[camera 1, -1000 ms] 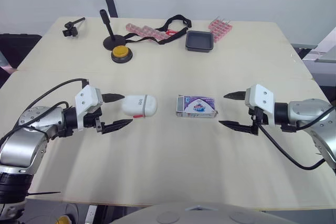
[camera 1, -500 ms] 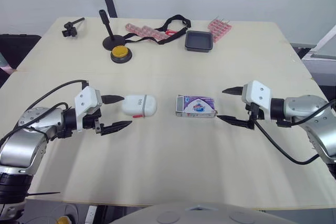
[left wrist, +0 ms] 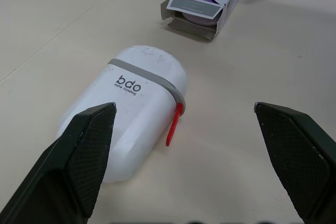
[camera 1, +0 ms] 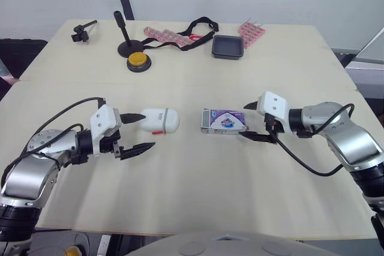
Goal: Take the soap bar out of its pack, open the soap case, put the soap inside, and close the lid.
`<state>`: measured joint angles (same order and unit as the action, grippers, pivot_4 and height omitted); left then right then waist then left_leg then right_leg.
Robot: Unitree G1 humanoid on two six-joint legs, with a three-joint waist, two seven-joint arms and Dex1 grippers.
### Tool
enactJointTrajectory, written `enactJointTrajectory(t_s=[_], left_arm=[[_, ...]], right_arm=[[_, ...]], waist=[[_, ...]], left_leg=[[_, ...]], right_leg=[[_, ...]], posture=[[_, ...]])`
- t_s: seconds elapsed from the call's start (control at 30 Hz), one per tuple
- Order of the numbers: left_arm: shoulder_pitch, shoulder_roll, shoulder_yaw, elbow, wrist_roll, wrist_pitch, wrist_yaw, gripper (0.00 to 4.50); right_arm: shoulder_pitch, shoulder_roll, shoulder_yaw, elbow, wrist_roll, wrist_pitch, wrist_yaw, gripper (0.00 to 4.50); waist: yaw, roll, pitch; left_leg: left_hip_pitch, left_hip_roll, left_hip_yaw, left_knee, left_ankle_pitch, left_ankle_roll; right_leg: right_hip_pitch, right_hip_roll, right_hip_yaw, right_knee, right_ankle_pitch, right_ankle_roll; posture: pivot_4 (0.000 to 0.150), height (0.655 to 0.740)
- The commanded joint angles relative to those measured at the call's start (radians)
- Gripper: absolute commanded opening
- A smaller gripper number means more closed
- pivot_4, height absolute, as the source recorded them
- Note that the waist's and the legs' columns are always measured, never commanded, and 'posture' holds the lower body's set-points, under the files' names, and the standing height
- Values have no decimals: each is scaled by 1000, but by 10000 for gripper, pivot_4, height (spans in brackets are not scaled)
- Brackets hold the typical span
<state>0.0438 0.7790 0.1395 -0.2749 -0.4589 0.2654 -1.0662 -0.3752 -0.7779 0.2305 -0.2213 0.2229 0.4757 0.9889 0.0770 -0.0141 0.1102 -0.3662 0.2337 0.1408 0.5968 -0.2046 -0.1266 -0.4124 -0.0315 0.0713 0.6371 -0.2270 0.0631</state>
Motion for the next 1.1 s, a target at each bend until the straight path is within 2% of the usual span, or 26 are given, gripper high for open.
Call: enactJointTrajectory(t_s=[0.03,0.3,0.77,0.93,1.1], left_arm=[[11,-1,21,-40,-5,-4,17,44773],[44,-10,28,-56,-10,-12,41,44773],[49,-37,12,-57,5,-29,68,44773],[41,-48,9,-41,25,-51,80,45000],[42,-54,7,-35,32,-62,84,45000]], right_arm=[[-29,14,12,6,-18,-9,10,45000],[-83,52,111,77,-119,-12,10,45000],[-146,96,169,173,-174,-38,80,45000],[-147,91,183,191,-213,-45,81,30752],[-146,89,181,195,-222,-54,91,30752]], waist=[[0,0,0],[0,0,0],[1,0,0],[-1,0,0],[0,-1,-1]], left_leg=[[0,0,0,0,0,0],[0,0,0,1,0,0],[0,0,0,2,0,0],[0,0,0,2,0,0],[0,0,0,3,0,0]], right_leg=[[0,0,0,0,0,0],[0,0,0,1,0,0],[0,0,0,2,0,0],[0,0,0,3,0,0],[0,0,0,4,0,0]], posture=[[1500,7395],[1500,7395],[1500,7395],[1500,7395],[1500,7395]])
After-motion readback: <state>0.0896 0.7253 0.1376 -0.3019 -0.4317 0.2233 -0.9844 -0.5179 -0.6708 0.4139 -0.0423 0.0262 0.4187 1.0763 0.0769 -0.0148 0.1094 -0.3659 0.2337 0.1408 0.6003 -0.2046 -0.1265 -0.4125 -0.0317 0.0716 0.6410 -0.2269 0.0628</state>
